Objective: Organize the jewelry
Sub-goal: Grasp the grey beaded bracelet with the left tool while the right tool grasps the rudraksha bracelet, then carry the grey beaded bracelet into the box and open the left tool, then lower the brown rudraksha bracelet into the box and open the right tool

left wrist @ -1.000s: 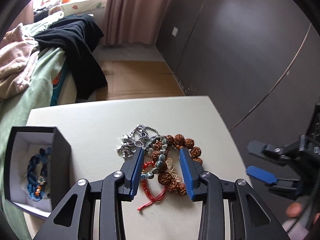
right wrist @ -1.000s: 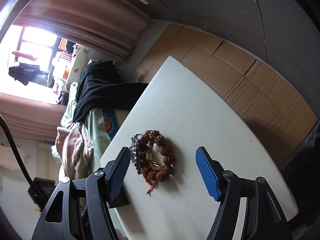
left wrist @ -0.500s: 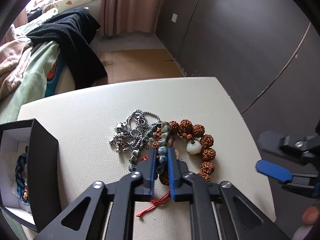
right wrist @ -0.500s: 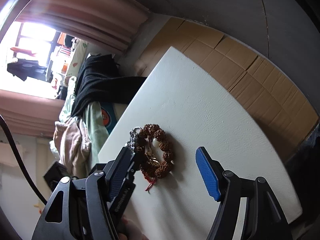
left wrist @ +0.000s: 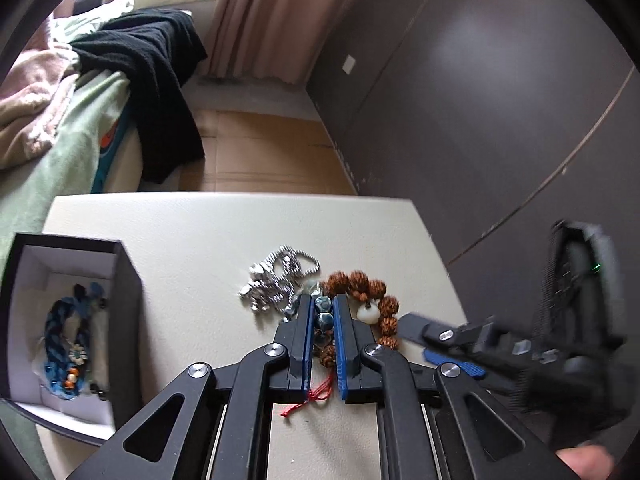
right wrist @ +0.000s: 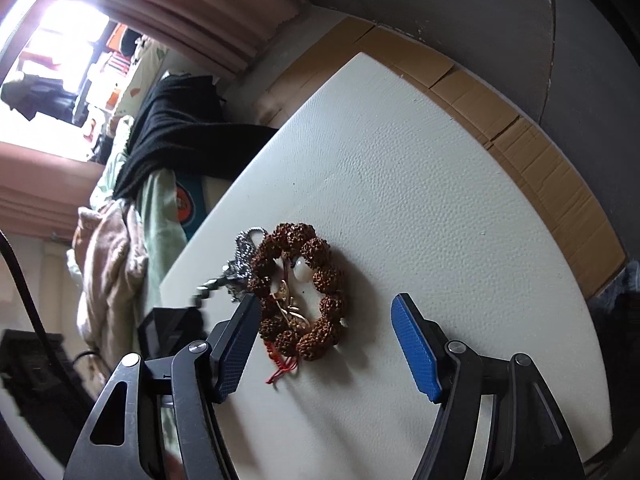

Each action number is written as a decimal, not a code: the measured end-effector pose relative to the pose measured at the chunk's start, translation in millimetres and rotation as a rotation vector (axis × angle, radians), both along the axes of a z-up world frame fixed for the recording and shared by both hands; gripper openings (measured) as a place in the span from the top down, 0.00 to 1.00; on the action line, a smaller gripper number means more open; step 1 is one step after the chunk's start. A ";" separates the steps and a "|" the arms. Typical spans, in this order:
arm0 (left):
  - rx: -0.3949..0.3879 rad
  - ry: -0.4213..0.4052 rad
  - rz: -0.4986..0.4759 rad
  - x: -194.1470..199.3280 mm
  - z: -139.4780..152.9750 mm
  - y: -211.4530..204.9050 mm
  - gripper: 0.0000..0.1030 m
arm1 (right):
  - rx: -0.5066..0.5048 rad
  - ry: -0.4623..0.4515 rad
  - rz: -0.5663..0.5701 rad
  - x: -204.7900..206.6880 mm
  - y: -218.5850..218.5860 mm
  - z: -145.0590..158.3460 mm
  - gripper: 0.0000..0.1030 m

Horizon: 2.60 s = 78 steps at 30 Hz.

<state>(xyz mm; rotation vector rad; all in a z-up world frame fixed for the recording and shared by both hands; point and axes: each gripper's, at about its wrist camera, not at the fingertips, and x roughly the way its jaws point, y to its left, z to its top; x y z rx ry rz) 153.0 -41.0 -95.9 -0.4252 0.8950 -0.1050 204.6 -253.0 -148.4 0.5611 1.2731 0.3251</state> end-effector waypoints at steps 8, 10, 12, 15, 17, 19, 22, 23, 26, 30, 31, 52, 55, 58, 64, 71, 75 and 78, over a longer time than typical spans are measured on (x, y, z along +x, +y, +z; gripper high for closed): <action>-0.025 -0.051 0.071 -23.1 19.2 23.7 0.91 | -0.162 -0.048 0.049 5.5 22.1 -4.1 0.47; -0.026 -0.061 0.086 -29.0 22.8 29.3 0.91 | -0.213 -0.075 0.064 7.2 28.9 -3.2 0.53; -0.028 -0.074 0.104 -34.2 26.9 35.5 0.91 | -0.276 -0.096 0.092 8.1 36.4 -3.2 0.66; -0.038 -0.086 0.134 -40.1 29.8 45.9 0.91 | -0.332 -0.127 0.135 6.1 47.8 -2.4 0.68; -0.047 -0.089 0.149 -44.6 30.6 51.9 0.91 | -0.390 -0.145 0.160 2.7 54.1 -1.5 0.78; -0.053 -0.097 0.173 -49.8 32.9 60.5 0.91 | -0.392 -0.147 0.169 1.3 53.5 -1.4 0.80; -0.056 -0.112 0.206 -58.4 38.4 72.2 0.91 | -0.307 -0.138 0.147 1.0 43.5 5.1 0.81; -0.056 -0.120 0.219 -61.8 41.0 75.5 0.91 | -0.292 -0.145 0.139 0.3 39.2 8.4 0.81; -0.064 -0.143 0.249 -69.1 47.7 85.8 0.91 | -0.231 -0.186 0.118 -3.0 32.6 22.9 0.81; -0.070 -0.155 0.278 -76.0 50.8 98.0 0.91 | -0.092 -0.227 0.113 -11.3 26.5 40.6 0.81; -0.068 -0.153 0.284 -77.0 50.7 100.5 0.91 | -0.070 -0.233 0.114 -12.9 25.5 43.5 0.81; -0.092 -0.219 0.432 -106.0 63.4 152.6 0.22 | 0.274 -0.399 0.208 -41.1 76.4 86.8 0.80; -0.098 -0.197 0.447 -106.6 59.9 158.0 0.22 | 0.315 -0.416 0.238 -46.6 87.3 91.7 0.80; -0.094 -0.205 0.464 -111.0 61.8 162.9 0.22 | 0.332 -0.419 0.263 -50.2 99.7 92.8 0.80; -0.107 -0.200 0.480 -115.0 60.3 170.7 0.22 | 0.327 -0.415 0.329 -58.5 132.6 89.8 0.80; -0.121 -0.201 0.498 -119.7 60.1 178.5 0.22 | 0.255 -0.395 0.405 -61.0 173.1 80.9 0.75; -0.125 -0.200 0.497 -120.1 60.4 179.1 0.22 | 0.287 -0.382 0.430 -57.1 176.9 79.1 0.54; -0.119 -0.195 0.488 -118.5 60.1 177.1 0.22 | 0.289 -0.380 0.391 -54.9 164.7 78.1 0.51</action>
